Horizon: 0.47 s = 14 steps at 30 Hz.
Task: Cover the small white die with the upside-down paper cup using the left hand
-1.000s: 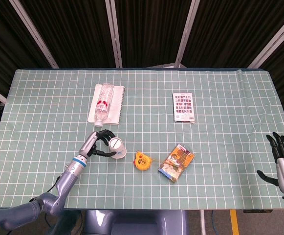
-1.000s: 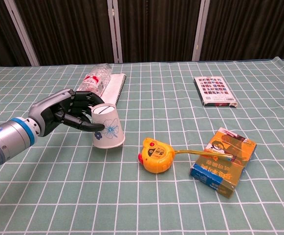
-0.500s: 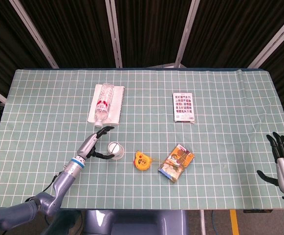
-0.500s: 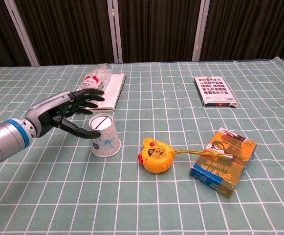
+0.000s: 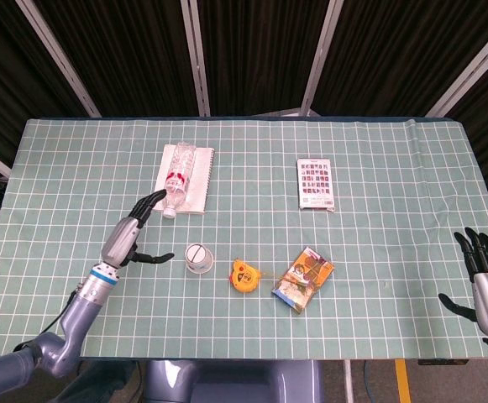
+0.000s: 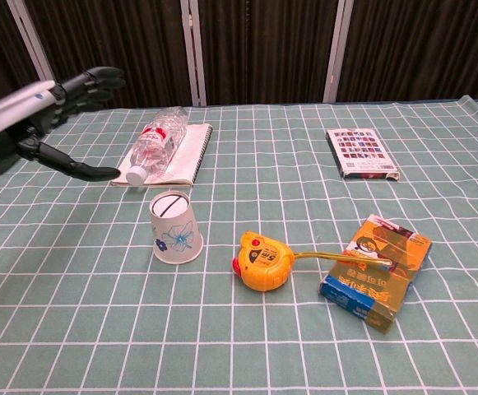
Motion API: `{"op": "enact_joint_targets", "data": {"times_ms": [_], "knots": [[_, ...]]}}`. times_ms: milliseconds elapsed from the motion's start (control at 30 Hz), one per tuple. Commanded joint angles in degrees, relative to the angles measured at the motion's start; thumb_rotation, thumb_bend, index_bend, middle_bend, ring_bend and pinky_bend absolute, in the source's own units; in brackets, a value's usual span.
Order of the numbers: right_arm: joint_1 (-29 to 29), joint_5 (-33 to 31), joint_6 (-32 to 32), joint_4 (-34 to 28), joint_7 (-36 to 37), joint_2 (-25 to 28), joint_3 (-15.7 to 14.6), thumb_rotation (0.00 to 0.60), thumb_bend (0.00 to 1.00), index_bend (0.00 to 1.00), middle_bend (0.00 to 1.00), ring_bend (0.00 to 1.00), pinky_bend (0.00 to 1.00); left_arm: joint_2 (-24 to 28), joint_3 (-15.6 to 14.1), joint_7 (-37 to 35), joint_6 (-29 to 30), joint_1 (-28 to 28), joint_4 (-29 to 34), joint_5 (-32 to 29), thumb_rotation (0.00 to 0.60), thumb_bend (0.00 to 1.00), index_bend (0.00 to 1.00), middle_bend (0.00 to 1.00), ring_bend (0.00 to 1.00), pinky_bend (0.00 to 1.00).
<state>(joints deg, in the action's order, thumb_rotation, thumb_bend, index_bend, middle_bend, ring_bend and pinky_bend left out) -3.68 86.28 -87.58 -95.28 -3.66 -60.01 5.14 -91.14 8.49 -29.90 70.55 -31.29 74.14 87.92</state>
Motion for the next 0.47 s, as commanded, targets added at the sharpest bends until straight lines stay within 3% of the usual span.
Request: {"op": "enact_joint_targets", "data": {"times_ms": [33, 133, 200, 467], "knots": [[0.1, 0.4, -0.2, -0.2, 0.2, 0.2, -0.1, 0.6, 0.0, 0.0, 0.0, 0.0, 0.0, 8.2, -1.3, 14.3, 4.7, 3.9, 6.4, 1.1, 0.6, 0.0, 0.0, 0.0, 0.0, 0.0], [0.0, 0.8, -0.5, -0.4, 0.4, 0.4, -0.1, 0.6, 0.0, 0.0, 0.0, 0.0, 0.0, 13.0, -2.2, 35.8, 8.1, 8.2, 9.4, -2.1, 0.6, 0.0, 0.0, 0.0, 0.0, 0.0], [0.0, 1.0, -0.6, -0.7, 0.5, 0.5, 0.0, 0.6, 0.0, 0.0, 0.0, 0.0, 0.0, 15.2, -2.9, 45.1, 10.6, 11.5, 13.4, -5.0, 0.6, 0.0, 0.0, 0.0, 0.0, 0.0], [0.1, 1.4, -1.0, -0.7, -0.1, 0.3, -0.1, 0.6, 0.0, 0.0, 0.0, 0.0, 0.0, 17.6, -3.2, 47.4, 11.6, 14.7, 15.9, -8.8, 0.6, 0.0, 0.0, 0.0, 0.0, 0.0]]}}
